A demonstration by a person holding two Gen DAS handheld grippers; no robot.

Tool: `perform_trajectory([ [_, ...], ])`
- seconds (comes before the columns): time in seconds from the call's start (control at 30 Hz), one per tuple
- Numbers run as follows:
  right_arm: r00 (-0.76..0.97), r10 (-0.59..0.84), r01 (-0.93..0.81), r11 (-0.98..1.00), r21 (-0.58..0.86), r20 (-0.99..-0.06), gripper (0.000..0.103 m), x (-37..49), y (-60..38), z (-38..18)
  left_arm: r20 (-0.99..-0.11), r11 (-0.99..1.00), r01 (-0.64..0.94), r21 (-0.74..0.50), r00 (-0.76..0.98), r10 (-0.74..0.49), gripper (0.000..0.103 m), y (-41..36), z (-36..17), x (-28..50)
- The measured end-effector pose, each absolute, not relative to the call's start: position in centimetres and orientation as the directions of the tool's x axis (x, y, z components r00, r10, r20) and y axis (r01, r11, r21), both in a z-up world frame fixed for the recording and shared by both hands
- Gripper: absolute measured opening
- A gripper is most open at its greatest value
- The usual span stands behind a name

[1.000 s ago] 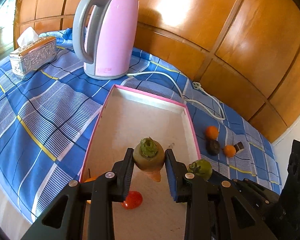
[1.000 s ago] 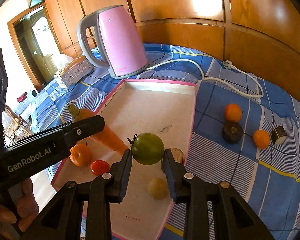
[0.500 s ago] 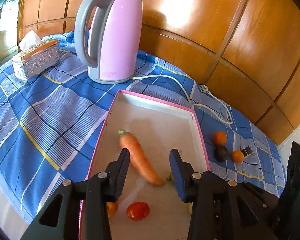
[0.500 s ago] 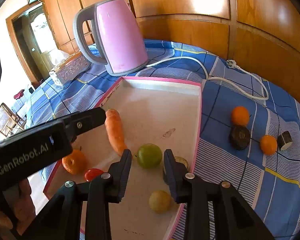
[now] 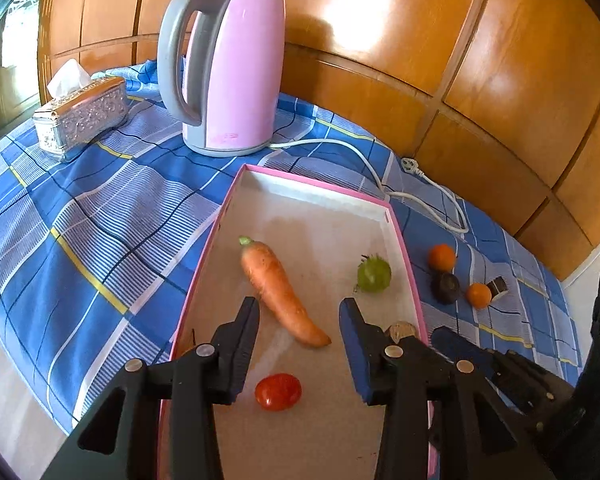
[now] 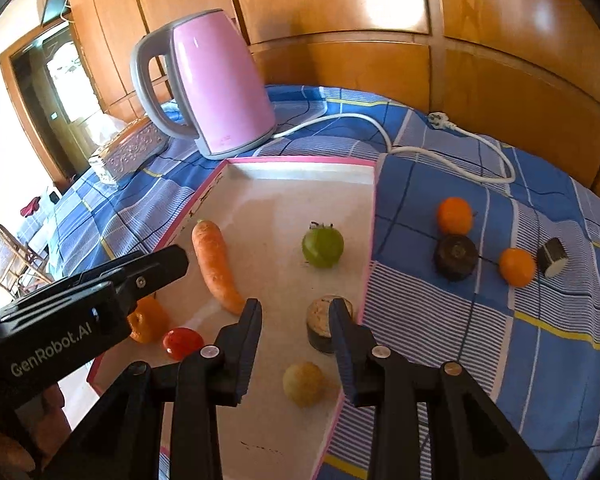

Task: Organize fruits
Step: 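Withdraw both tools from the tray back over the remaining produce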

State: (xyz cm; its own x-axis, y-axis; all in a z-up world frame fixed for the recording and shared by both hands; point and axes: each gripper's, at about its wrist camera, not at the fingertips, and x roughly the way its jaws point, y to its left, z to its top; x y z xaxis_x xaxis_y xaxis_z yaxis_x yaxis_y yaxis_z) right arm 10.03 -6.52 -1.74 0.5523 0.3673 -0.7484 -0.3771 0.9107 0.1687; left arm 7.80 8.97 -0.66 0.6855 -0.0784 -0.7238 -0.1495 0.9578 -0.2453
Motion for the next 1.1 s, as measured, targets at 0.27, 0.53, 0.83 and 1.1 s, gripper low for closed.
perform_trajectory([
  [0.27, 0.573, 0.346, -0.340, 0.925, 0.168, -0.743, 0.037, 9.2, -7.6, -1.3, -0.724, 0.961, -0.145, -0.236, 0.685, -0.074, 0.045, 8.4, -0.7, 6.8],
  [0.53, 0.589, 0.324, -0.296, 0.939, 0.175, -0.741, 0.037, 8.4, -9.1, -1.2, -0.725, 0.964, -0.134, -0.228, 0.684, -0.076, 0.046, 7.7, -0.7, 6.1],
  [0.83, 0.604, 0.300, -0.261, 0.950, 0.172, -0.738, 0.037, 7.5, -10.5, -1.3, -0.730, 0.973, -0.101, -0.206, 0.678, -0.084, 0.046, 6.2, -0.7, 5.8],
  [1.1, 0.614, 0.278, -0.215, 0.959, 0.182, -0.739, 0.037, 7.3, -12.2, -1.4, -0.733, 0.978, -0.073, -0.195, 0.673, -0.096, 0.046, 5.0, -0.8, 5.6],
])
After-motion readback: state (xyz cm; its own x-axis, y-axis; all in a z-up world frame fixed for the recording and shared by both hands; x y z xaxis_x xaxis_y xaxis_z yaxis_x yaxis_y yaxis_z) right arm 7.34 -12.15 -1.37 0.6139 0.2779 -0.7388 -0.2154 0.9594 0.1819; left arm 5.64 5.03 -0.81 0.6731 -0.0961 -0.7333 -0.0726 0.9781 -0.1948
